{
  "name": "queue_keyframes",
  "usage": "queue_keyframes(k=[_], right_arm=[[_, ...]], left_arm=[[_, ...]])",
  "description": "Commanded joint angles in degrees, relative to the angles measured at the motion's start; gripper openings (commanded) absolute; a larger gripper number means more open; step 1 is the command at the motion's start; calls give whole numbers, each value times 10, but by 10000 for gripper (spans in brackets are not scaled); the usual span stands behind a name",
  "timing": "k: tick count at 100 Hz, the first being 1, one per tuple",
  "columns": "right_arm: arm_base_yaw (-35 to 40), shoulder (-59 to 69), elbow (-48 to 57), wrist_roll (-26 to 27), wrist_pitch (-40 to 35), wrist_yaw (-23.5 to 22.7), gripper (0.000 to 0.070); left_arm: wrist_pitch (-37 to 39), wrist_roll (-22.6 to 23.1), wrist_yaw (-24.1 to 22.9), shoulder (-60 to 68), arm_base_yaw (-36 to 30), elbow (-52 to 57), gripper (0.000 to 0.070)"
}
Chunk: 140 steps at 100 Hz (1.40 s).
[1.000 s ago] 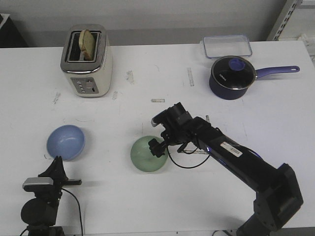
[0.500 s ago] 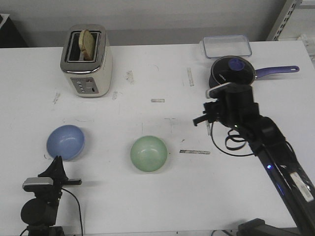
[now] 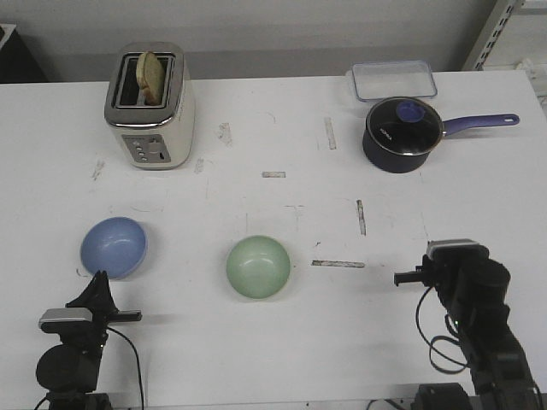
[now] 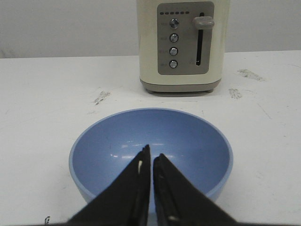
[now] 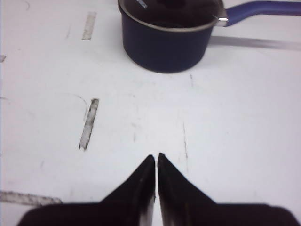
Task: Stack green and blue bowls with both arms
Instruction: 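Release the green bowl and retract the right gripper to rest, then move the left gripper to the blue bowl and grasp its rim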
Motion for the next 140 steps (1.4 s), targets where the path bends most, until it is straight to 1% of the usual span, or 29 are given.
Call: queue_keyframes(k=[1, 7, 21, 30, 37, 41, 57, 68, 77, 84, 92, 104, 109, 122, 128, 133, 140], right_arm=[[0, -44, -25, -4, 21, -5, 0], [1, -83, -46, -4, 26, -4, 0], [0, -137, -65, -4, 26, -3, 0], [0, -146, -65, -4, 26, -3, 0], [0, -146, -65, -4, 26, -3, 0], [1, -145, -65, -4, 26, -4, 0], [1, -143, -66, -4, 26, -3, 0], [2, -143, -66, -4, 25, -4, 0], [2, -140, -66, -4, 25, -4, 0], [2, -133, -66, -4, 25, -4, 0], [2, -123, -66, -4, 25, -4, 0], [2, -110, -66, -4, 25, -4, 0], [2, -106, -66, -4, 26, -4, 0], [2, -98, -66, -4, 26, -4, 0], [2, -98, -66, -4, 26, -4, 0], [2, -98, -66, -4, 26, -4, 0], [2, -98, -66, -4, 26, -4, 0]], left_arm=[[12, -40, -1, -1, 0, -12, 2], [14, -64, -1, -1, 0, -12, 2], [14, -69, -1, -1, 0, 1, 2], [7, -78, 0, 1, 0, 39, 2], [-20, -79, 3, 8, 0, 89, 2], [-37, -70, 3, 20, 0, 123, 2], [-84, -1, 3, 127, 0, 292, 2], [-112, -10, 3, 223, 2, 405, 1], [-165, -7, 3, 309, 2, 501, 1], [-217, 5, 3, 371, 2, 570, 2], [-277, 39, 1, 439, 8, 640, 2], [-348, 45, 1, 522, 30, 707, 5], [-367, 49, 1, 553, 42, 721, 36], [-407, 49, 4, 621, 80, 724, 228], [-431, 49, 4, 651, 94, 724, 289], [-454, 49, 4, 677, 103, 724, 319], [-482, 49, 3, 715, 112, 724, 400]])
